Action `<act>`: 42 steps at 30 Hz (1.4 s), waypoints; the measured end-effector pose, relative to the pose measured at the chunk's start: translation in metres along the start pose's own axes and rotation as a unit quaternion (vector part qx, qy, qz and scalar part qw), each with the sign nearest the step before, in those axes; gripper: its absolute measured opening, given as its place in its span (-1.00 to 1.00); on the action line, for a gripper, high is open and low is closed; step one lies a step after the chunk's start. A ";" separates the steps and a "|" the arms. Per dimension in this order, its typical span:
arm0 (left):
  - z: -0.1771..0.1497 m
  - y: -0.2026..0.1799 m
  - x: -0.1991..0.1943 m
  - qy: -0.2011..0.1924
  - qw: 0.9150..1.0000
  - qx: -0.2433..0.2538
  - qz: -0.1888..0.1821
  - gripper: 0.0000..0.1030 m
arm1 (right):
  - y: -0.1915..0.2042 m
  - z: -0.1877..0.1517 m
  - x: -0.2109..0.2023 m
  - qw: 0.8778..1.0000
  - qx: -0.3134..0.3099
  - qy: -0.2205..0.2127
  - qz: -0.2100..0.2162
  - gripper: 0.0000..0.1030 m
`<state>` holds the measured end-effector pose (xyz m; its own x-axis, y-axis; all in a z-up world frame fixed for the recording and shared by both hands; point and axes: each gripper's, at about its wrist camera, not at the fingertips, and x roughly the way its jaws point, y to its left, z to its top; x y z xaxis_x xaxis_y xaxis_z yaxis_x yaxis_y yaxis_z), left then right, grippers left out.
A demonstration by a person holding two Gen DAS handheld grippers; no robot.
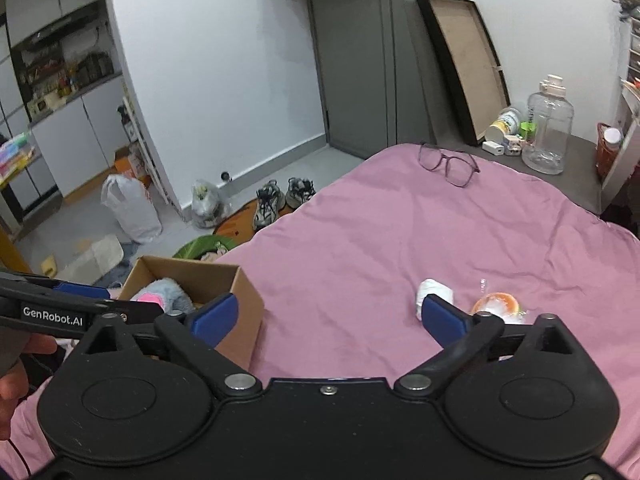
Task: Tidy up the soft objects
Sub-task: 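Open both tools to drop the items into the box and withdraw, then reach the left tool to the white cloth while the right tool reaches the plastic bag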
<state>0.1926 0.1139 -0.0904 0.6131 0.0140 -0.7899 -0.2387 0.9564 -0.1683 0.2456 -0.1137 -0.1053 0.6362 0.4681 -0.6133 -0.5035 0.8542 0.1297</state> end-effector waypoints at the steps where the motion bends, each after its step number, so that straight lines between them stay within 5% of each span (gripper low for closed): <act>1: 0.001 -0.004 0.000 -0.003 1.000 0.003 0.000 0.66 | -0.006 -0.002 0.000 1.000 0.007 -0.001 0.001 0.93; 9: 0.012 -0.038 0.006 -0.026 1.000 0.010 -0.009 0.66 | -0.050 -0.010 0.006 0.999 0.037 0.005 0.001 0.93; 26: 0.026 -0.101 0.047 -0.002 0.999 0.038 -0.007 0.66 | -0.121 -0.029 0.030 0.995 0.095 0.024 -0.002 0.92; 42: 0.031 -0.144 0.116 0.032 0.996 0.075 -0.020 0.65 | -0.175 -0.049 0.071 0.984 0.175 0.029 -0.006 0.55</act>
<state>0.3219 -0.0134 -0.1395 0.5695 -0.0389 -0.8211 -0.0962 0.9889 -0.1135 0.3499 -0.2412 -0.2096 0.6023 0.4518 -0.6581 -0.2577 0.8903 0.3754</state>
